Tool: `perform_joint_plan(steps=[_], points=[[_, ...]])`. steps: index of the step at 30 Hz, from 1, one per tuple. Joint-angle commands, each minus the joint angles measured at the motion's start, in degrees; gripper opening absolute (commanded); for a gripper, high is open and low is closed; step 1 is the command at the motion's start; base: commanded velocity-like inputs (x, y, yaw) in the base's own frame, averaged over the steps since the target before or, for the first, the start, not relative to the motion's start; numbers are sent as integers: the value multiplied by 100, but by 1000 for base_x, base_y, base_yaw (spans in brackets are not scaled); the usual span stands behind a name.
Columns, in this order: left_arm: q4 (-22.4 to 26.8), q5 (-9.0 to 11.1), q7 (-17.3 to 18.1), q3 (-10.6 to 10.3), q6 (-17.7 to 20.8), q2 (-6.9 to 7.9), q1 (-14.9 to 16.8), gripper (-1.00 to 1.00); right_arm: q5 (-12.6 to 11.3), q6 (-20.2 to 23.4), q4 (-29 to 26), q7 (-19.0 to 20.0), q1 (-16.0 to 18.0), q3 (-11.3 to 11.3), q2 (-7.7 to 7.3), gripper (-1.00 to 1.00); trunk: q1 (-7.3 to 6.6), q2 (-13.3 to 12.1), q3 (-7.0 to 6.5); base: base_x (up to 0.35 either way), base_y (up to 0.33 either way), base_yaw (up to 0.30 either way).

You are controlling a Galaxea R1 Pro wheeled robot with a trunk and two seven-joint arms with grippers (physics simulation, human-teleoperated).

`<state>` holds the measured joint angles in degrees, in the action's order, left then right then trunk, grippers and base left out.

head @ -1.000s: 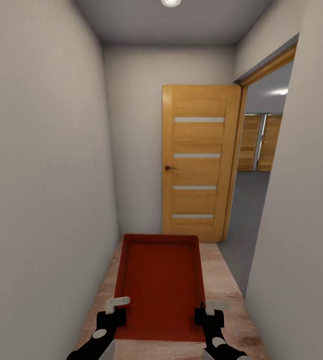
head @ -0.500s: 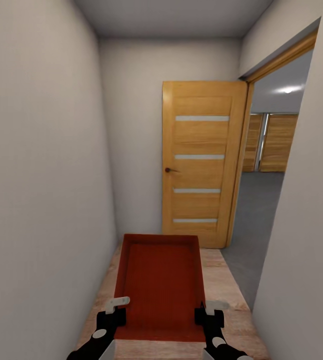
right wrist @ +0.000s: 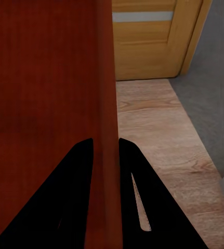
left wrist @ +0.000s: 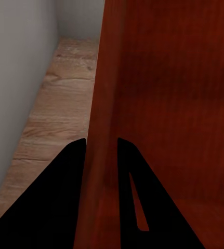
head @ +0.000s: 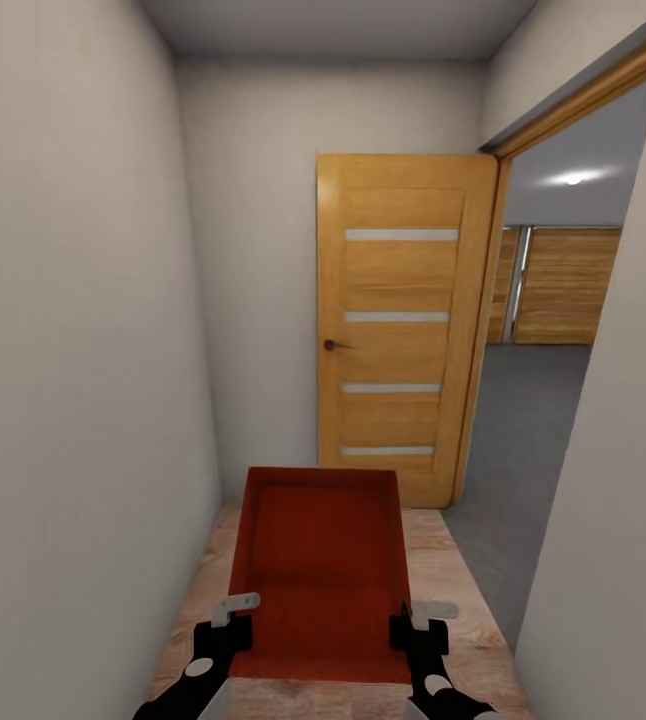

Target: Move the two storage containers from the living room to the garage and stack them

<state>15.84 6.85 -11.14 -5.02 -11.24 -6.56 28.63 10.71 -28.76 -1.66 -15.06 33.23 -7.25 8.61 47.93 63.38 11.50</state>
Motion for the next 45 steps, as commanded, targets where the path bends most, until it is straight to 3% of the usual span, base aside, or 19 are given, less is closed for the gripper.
perform_joint_plan(steps=[1, 45], points=[[-20, 117, -28, -79, 77, 9, 2, -100, -32, -435, -37, 3, 8, 145, -18, -100, 4, 5, 8, 323, 63, -215], [-19, 141, -46, -60, 72, 11, 2, -100, -29, -438, -35, 2, 8, 145, -17, -100, 4, 5, 8, 317, 171, -246]])
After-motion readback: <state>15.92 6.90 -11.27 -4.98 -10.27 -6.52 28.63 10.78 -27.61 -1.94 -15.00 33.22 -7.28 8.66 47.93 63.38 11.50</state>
